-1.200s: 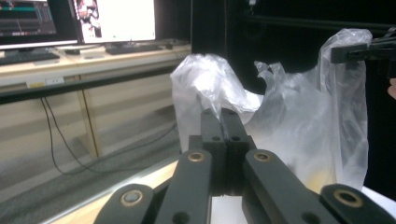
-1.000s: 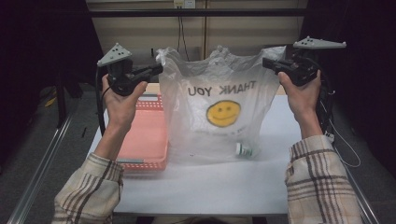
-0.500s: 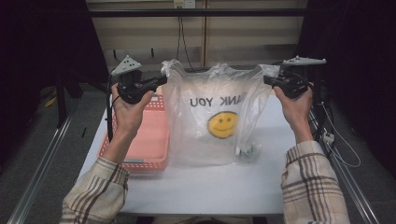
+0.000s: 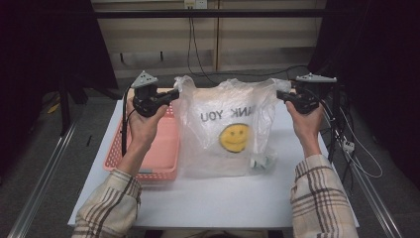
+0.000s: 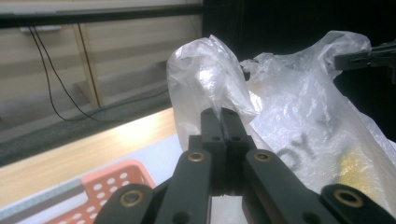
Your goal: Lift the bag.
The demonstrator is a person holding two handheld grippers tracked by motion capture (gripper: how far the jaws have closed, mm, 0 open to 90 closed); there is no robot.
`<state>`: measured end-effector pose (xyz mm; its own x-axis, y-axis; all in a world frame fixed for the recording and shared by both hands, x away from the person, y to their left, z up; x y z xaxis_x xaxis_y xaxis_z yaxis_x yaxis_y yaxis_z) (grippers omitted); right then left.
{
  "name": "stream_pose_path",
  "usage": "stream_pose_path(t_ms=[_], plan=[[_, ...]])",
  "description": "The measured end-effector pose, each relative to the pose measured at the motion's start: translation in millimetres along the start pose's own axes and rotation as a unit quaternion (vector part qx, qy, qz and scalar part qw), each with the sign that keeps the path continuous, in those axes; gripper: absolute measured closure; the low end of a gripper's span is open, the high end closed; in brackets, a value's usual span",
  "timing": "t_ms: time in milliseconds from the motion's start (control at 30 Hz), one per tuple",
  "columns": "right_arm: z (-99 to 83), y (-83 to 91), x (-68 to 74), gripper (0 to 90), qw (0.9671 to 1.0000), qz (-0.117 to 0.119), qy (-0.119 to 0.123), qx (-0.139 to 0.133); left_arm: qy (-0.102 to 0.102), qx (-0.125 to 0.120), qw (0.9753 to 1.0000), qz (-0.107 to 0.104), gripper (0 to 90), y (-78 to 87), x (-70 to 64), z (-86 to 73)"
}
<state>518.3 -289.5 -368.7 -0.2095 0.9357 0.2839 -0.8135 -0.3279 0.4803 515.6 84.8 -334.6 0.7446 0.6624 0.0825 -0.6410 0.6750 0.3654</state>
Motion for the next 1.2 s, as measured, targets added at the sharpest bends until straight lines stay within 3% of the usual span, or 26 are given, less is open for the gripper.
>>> stream_pose_path(t_ms=[100, 267, 333, 467, 600, 800, 833, 900, 1067, 1200], plan=[[-1.4, 1.3, 1.8, 76.1, 1.0000, 0.007, -0.002, -0.002, 0.008, 0.004, 1.0000, -0.003, 90.0, -3.2, 0.5, -4.4], [-1.5, 7.0, 9.2, 51.7, 0.9997, 0.018, -0.009, -0.013, 0.009, 0.006, 0.9999, -0.007, 90.0, -3.9, -0.6, -5.5], [-1.1, 10.7, 11.2, 48.6, 0.9997, 0.020, -0.003, -0.015, 0.007, 0.004, 0.9999, -0.009, 90.0, -1.9, -1.7, -4.3], [-1.4, 18.3, 8.3, 37.0, 0.9988, 0.032, -0.029, -0.021, 0.006, 0.003, 1.0000, -0.005, 90.0, 0.9, 0.0, -3.0], [-3.7, 23.9, 2.8, 32.0, 0.9996, 0.007, -0.016, -0.020, 0.014, 0.003, 0.9999, 0.003, 90.0, 2.3, 4.0, -4.0], [-5.2, 30.8, -1.0, 26.6, 0.9994, 0.015, -0.020, -0.025, 0.021, -0.002, 0.9998, -0.004, 89.4, 1.9, 4.4, -3.9], [-5.8, 30.9, -0.2, 26.5, 0.9994, 0.015, -0.019, -0.024, 0.022, -0.003, 0.9997, -0.003, 84.3, 2.0, 3.7, -3.4], [-6.7, 30.9, 1.3, 26.5, 0.9994, 0.018, -0.016, -0.027, 0.025, -0.001, 0.9997, 0.006, 65.9, 2.7, 3.2, -2.6], [-11.0, 31.3, 5.2, 25.7, 0.9993, 0.022, -0.012, -0.027, 0.020, 0.000, 0.9998, 0.006, 34.2, 7.3, 3.1, -1.5], [-15.9, 32.8, 8.6, 25.4, 0.9993, 0.024, -0.008, -0.026, 0.015, 0.006, 0.9998, 0.012, 22.1, 11.9, 3.7, -3.2]])
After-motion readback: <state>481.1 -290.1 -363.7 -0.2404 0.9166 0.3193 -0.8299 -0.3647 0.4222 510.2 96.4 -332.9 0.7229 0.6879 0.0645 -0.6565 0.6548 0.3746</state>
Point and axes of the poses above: each handheld gripper's, and its own axes: y roughly backward along the jaws, z roughly out of its top, x roughly to its left, the point moved 7 cm from there along -y, roughly forward along the jaws, and after that the axes turned 13 degrees about -y, right-handed, at the moved point
